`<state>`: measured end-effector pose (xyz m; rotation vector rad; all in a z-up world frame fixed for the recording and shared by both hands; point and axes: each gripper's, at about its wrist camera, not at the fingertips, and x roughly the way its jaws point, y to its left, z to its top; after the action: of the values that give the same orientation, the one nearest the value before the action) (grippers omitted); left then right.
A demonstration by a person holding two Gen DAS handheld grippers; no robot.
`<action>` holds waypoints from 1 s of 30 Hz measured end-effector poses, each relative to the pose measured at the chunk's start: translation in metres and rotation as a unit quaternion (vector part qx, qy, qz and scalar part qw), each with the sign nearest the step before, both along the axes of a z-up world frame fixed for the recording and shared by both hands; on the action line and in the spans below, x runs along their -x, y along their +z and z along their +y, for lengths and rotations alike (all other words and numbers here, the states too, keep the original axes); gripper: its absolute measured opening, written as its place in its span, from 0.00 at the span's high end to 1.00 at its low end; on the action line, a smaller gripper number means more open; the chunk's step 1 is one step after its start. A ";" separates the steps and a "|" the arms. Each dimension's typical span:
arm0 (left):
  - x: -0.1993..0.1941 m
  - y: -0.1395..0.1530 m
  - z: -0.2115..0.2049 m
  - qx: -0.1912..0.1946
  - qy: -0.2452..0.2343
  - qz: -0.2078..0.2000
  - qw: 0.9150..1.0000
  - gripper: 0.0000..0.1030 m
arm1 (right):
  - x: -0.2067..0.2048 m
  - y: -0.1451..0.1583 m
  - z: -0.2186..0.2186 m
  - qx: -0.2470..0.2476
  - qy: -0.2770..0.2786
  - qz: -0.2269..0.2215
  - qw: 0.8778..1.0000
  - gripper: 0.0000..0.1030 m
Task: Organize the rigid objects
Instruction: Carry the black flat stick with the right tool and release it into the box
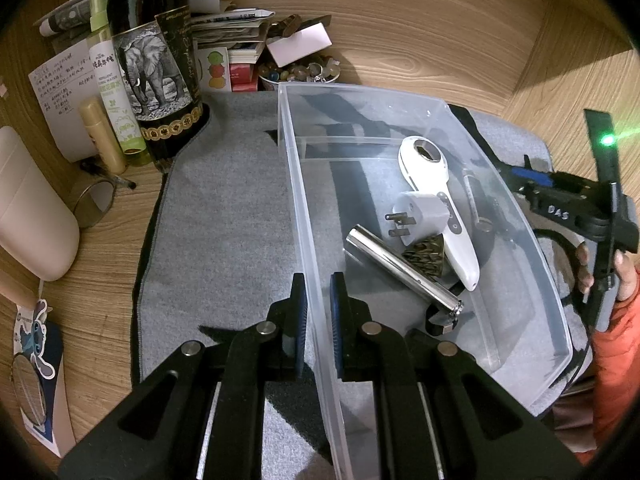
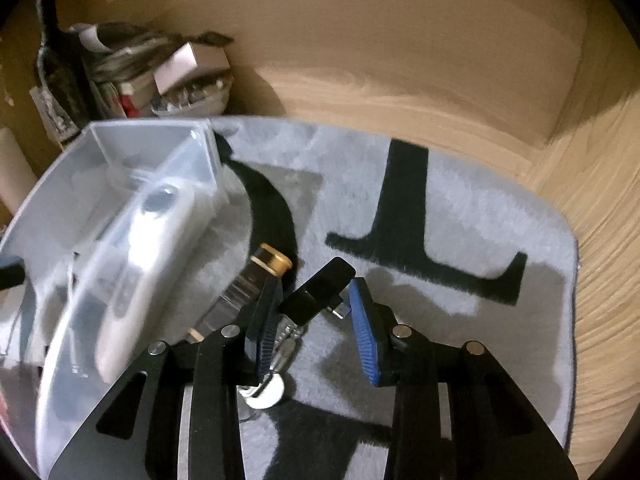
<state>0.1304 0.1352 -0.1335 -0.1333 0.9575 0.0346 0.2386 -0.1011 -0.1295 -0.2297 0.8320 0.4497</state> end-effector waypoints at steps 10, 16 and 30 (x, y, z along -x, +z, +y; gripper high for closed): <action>0.000 0.000 0.000 -0.001 0.000 0.000 1.000 0.90 | 0.030 0.049 0.015 -0.031 0.038 -0.060 0.997 0.69; 0.000 0.000 0.000 -0.001 0.000 0.000 1.000 0.90 | 0.054 0.074 0.027 -0.045 0.069 -0.096 0.992 0.69; 0.000 0.000 -0.001 0.000 0.000 0.000 1.000 0.90 | 0.086 0.069 0.076 -0.052 0.156 -0.072 0.984 0.69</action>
<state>0.1306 0.1346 -0.1339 -0.1324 0.9574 0.0344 0.1529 -0.0248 -0.0602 -0.2943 0.6288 0.7603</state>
